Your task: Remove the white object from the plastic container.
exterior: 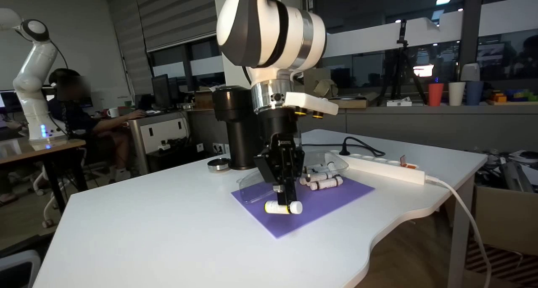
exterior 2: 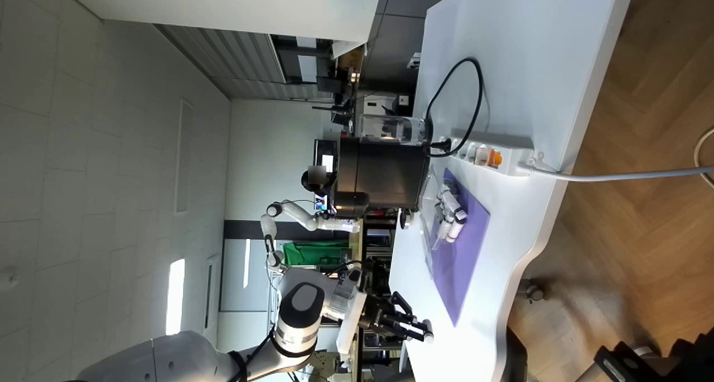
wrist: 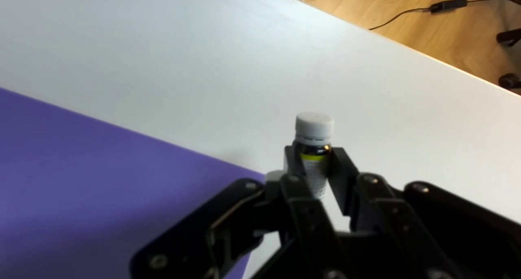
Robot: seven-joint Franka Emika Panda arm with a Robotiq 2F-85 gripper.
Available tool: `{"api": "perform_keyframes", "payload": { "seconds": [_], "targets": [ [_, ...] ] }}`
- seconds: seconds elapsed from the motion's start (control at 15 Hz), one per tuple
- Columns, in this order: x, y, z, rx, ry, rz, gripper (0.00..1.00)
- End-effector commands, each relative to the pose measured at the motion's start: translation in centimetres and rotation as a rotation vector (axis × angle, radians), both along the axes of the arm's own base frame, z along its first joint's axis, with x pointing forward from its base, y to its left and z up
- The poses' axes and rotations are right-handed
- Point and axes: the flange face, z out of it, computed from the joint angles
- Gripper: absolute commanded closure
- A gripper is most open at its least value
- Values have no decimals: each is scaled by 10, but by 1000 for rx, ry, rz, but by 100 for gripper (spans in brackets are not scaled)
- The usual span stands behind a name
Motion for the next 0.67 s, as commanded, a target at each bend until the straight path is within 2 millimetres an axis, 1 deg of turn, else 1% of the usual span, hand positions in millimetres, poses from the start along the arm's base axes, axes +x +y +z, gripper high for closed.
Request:
{"api": "perform_keyframes", "payload": {
  "seconds": [0.0, 0.13, 0.2, 0.4, 0.6],
  "targets": [
    [1, 0, 0, 0, 2, 0, 78],
    [1, 0, 0, 0, 2, 0, 78],
    [0, 3, -4, -14, 1, 20, 94],
    [5, 14, -14, -23, -36, 28, 94],
    [8, 23, -29, -17, -64, 28, 94]
  ]
}}
